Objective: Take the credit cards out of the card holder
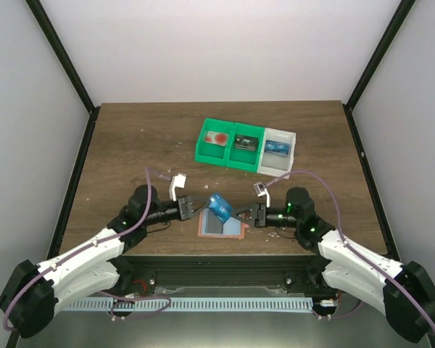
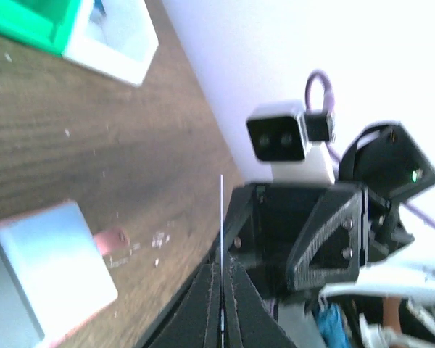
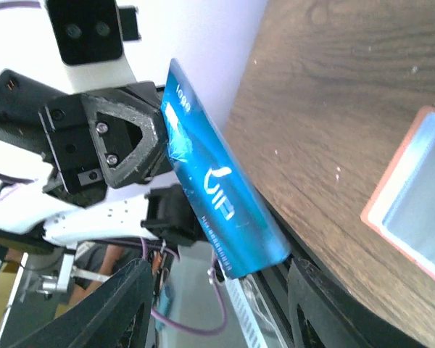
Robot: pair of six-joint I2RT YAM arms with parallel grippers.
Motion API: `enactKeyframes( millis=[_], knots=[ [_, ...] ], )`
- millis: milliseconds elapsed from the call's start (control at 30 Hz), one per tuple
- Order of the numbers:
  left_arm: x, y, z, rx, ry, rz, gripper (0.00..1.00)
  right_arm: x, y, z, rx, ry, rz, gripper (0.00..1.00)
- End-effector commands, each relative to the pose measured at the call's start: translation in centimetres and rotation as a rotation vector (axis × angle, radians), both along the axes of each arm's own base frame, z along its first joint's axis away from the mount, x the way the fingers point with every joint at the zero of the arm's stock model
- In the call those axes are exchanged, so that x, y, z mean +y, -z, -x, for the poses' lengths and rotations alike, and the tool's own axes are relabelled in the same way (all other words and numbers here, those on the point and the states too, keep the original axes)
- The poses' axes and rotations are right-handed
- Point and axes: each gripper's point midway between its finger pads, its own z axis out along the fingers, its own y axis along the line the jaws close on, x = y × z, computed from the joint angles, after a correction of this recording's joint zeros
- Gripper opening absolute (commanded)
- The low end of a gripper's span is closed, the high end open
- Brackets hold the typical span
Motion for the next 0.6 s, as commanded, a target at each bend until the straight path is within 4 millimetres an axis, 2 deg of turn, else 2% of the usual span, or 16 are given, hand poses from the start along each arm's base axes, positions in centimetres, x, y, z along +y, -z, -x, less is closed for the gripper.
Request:
enactKeyframes(
  millis=[0, 133, 233, 300, 567],
  knots=[
    [1.3, -3.4, -3.2, -0.002, -0.213, 0.172, 0.0, 0.5, -3.6, -2.2, 0.007, 0.089, -0.123, 0.53],
    [2.0, -3.8, -4.4, 0.021, -0.299, 0.241, 0.0, 1.0, -4.5, -3.4, 0.035, 0.119, -0.15, 0.51],
    [2.6, -3.6, -5.1, 0.036, -0.354, 0.255, 0.0, 1.1, -4.2, -4.3, 0.072, 0.171, -0.167, 0.48],
    [2.8, -3.9, -5.3, 0.036, -0.37, 0.284, 0.0, 1.4, -4.4, -4.6, 0.079, 0.169, -0.18, 0.45],
    [2.8, -2.9, -5.3, 0.088, -0.371, 0.325, 0.0, 3.1, -4.8, -5.1, 0.098, 0.151, -0.219, 0.32]
  ],
)
